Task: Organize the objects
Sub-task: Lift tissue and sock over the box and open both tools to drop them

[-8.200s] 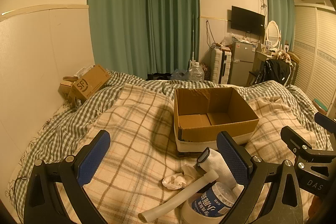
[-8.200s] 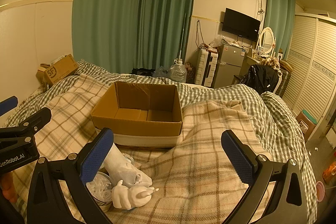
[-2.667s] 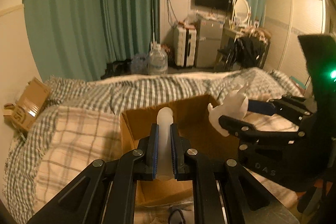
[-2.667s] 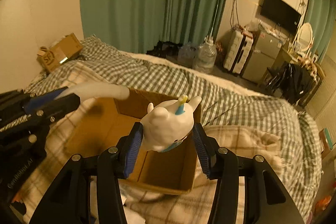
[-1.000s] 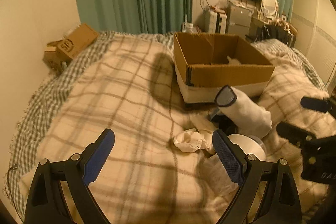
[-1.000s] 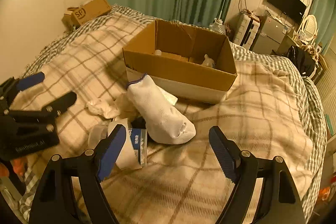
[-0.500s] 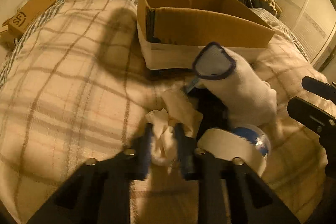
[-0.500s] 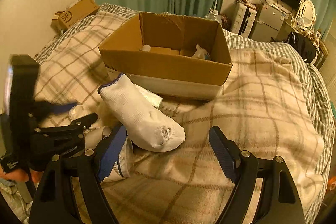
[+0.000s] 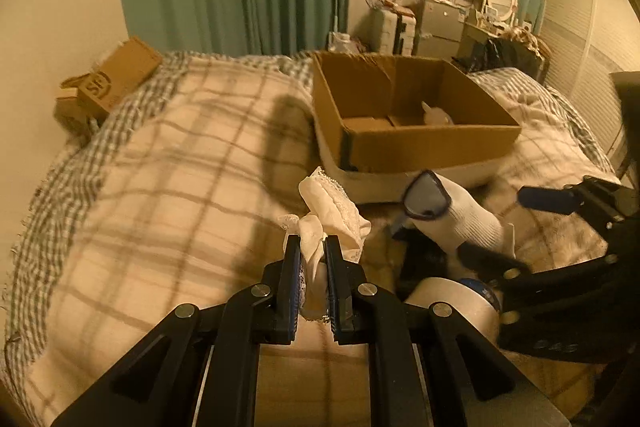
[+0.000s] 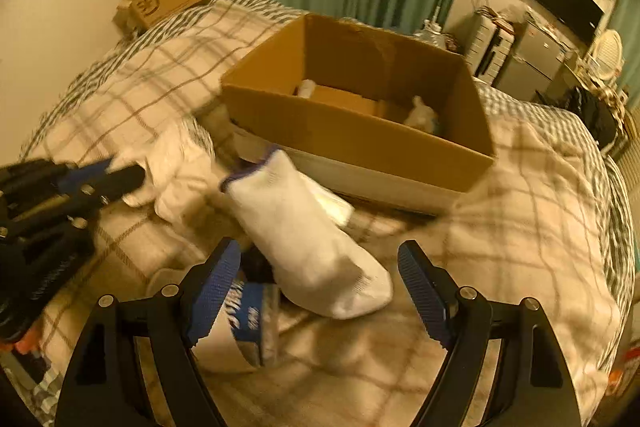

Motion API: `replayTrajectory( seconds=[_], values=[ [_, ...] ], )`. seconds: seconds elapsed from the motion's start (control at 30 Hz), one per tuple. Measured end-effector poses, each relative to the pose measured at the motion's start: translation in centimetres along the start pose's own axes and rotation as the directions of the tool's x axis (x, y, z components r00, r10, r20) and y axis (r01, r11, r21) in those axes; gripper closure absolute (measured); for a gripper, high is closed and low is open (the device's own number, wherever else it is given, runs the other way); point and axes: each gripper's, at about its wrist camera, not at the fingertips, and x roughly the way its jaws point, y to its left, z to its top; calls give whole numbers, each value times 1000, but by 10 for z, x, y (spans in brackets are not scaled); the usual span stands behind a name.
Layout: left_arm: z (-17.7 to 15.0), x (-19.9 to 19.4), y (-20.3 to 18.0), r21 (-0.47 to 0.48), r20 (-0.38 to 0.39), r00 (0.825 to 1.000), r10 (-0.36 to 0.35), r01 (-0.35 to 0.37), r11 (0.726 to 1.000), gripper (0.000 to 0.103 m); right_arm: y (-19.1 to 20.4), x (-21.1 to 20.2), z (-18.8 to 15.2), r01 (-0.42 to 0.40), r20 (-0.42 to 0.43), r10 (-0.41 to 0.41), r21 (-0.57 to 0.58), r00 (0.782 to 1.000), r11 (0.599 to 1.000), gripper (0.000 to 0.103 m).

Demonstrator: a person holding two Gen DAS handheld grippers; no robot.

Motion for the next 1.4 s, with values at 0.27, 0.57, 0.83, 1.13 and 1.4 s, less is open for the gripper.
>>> replayTrajectory(
  seconds=[0.27, 0.57, 0.83, 1.13, 1.4],
  values=[
    [7, -9, 6, -12, 25, 1000, -15, 15, 1000, 92, 5, 23, 0, 27, -59, -28, -15, 998, 1000, 54],
    [18, -42, 0, -23, 88, 995, -39, 41, 999, 92, 1, -30, -4, 28, 46, -27, -19, 999, 999, 75],
    [62, -63, -12, 24, 183, 982, -51, 47, 999, 92, -19, -93, 31, 44, 174, -48, 28, 984, 999, 76],
    [122, -33, -23, 38, 217, 974, -63, 56, 998, 92, -45, -107, 96, 91, 255, -98, 39, 962, 995, 76],
    [151, 22, -27, 65, 185, 982, -39, 28, 998, 92, -58, -63, 144, 84, 249, -90, 32, 964, 996, 76]
  ],
)
